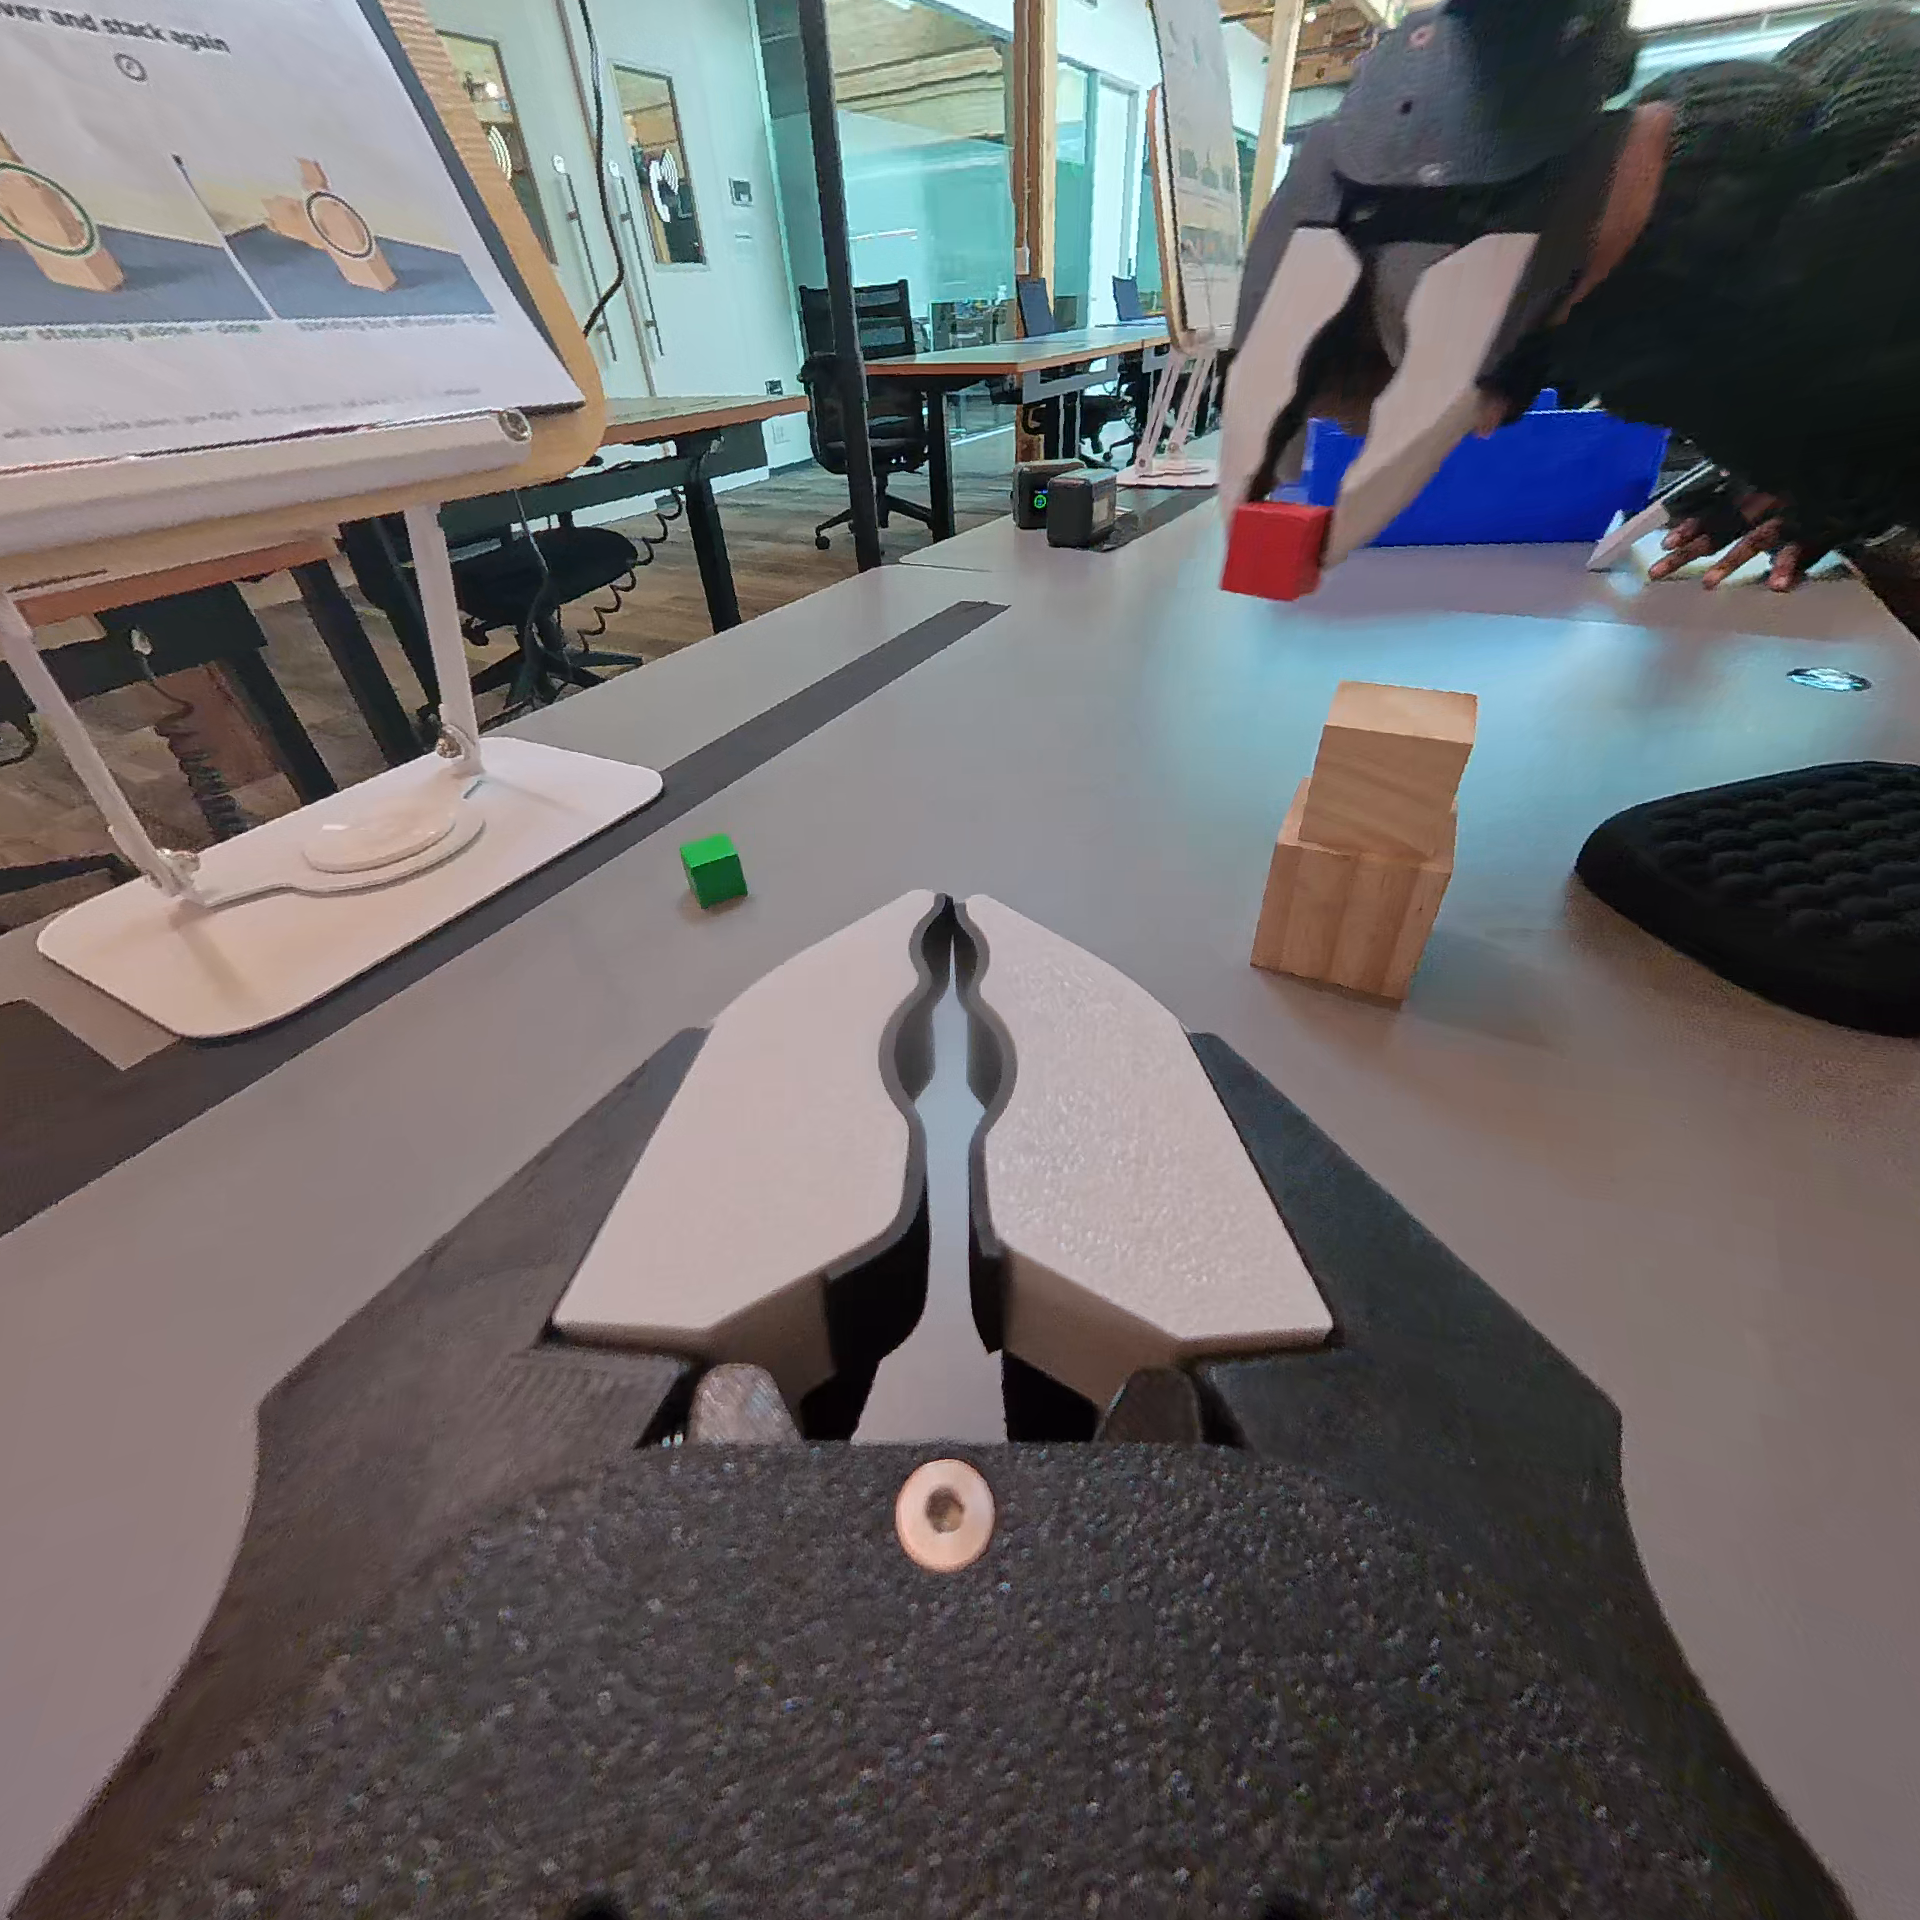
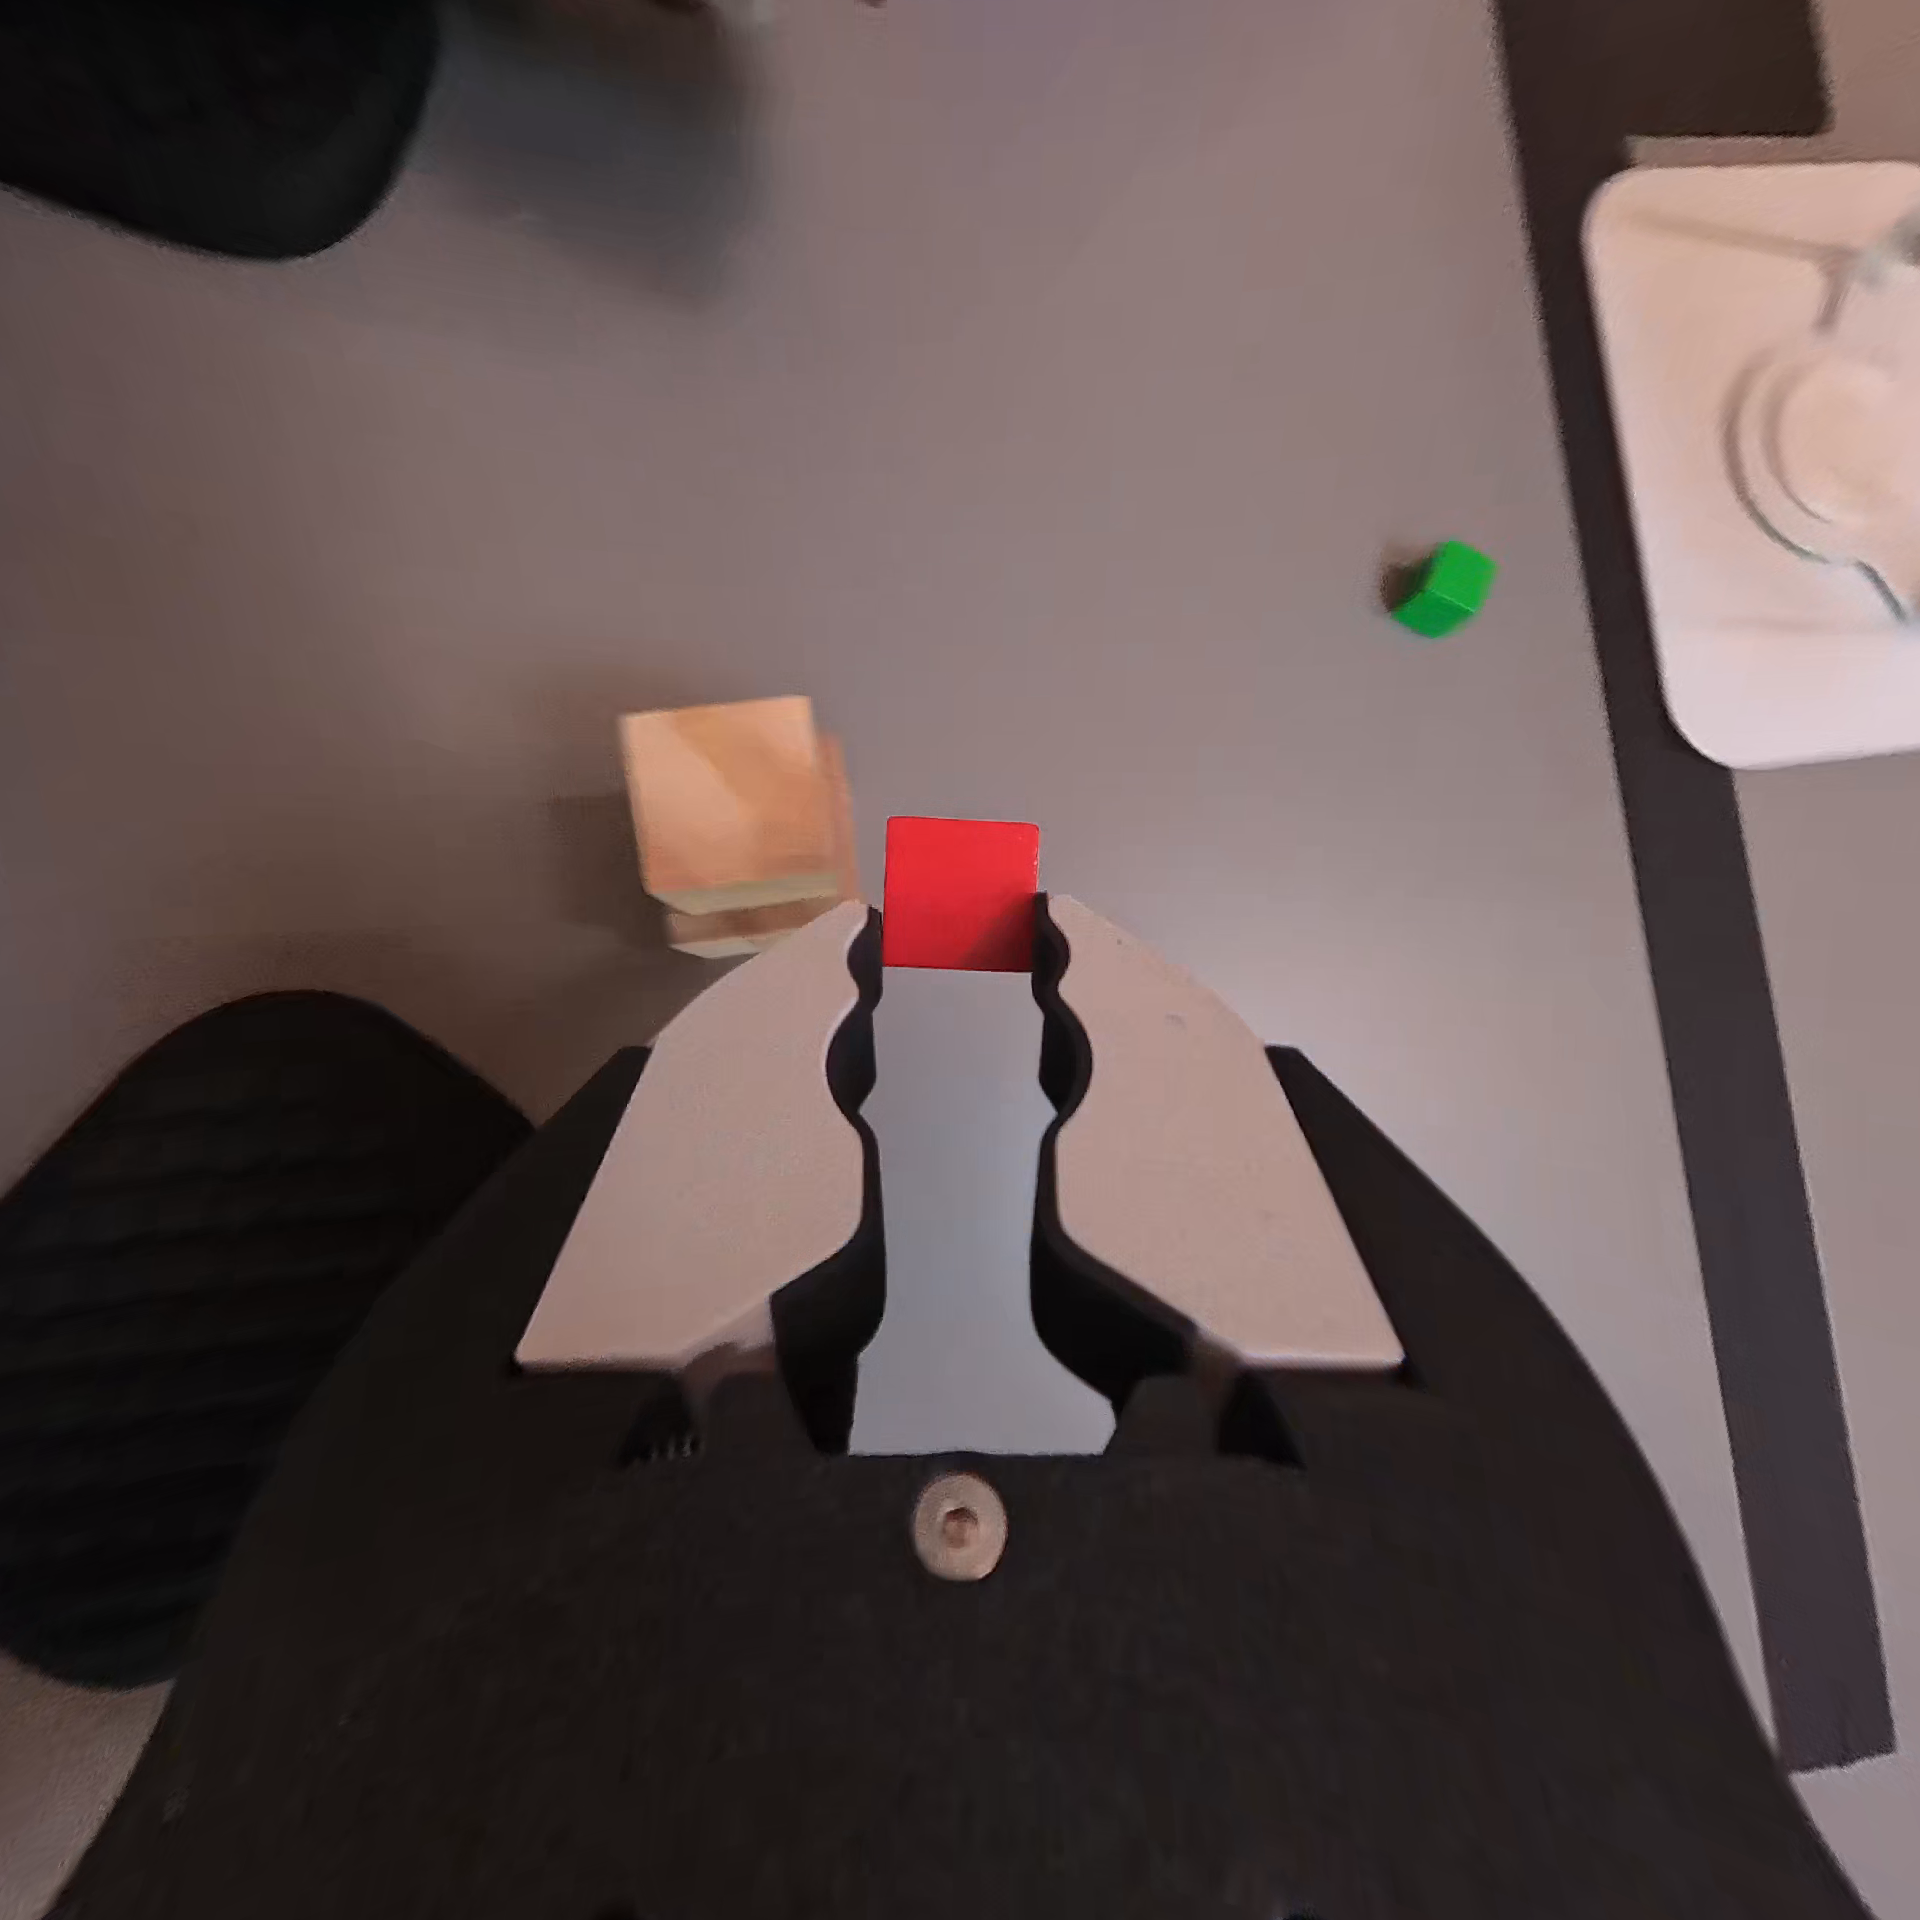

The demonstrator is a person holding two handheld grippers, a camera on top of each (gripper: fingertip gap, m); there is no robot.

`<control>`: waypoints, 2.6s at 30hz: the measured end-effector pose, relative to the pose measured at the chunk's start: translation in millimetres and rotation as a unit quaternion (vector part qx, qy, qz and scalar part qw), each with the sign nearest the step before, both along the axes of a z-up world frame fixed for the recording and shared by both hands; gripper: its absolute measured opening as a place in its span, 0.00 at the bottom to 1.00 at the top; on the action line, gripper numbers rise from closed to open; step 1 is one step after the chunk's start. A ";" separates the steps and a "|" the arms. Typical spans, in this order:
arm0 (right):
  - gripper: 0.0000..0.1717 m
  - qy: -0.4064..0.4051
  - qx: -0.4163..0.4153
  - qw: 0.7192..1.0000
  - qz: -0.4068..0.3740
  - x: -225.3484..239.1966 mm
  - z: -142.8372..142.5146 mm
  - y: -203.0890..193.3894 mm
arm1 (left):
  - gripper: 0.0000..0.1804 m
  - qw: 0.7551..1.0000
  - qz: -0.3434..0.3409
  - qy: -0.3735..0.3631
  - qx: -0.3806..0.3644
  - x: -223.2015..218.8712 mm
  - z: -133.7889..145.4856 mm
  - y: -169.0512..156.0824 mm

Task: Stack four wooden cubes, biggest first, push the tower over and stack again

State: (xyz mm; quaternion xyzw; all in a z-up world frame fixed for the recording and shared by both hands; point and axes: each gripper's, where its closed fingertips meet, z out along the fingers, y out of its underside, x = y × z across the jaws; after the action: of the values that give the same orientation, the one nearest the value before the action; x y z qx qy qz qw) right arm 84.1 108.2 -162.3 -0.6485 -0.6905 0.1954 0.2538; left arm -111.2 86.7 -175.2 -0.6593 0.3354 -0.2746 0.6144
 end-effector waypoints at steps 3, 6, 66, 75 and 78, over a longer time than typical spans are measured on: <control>0.16 -0.028 0.001 0.999 0.035 -13.4 -4.3 -30.0 | 0.00 1.000 0.001 0.005 0.007 1.5 1.7 -2.1; 0.16 -0.043 0.003 0.998 0.047 -21.3 -10.0 -43.7 | 0.00 1.000 0.007 0.013 0.012 0.8 0.4 -1.8; 0.13 0.079 -0.022 0.994 -0.072 -143.0 -85.6 137.8 | 0.00 0.999 0.017 0.035 -0.001 -1.9 -13.5 5.4; 0.13 0.118 -0.054 0.989 0.065 -70.0 31.6 7.3 | 0.00 0.999 -0.002 0.032 0.008 7.2 -8.2 -0.8; 0.13 0.093 -0.043 0.991 0.087 -46.5 41.7 -29.0 | 0.00 0.999 -0.001 0.034 0.009 7.8 -8.4 -1.5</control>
State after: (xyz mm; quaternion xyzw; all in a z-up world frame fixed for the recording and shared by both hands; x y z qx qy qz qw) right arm 37.6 79.2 -120.6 -0.5751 -0.7087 0.3056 0.2713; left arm -103.4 85.2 -183.6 -0.6626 0.3589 -0.2497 0.6081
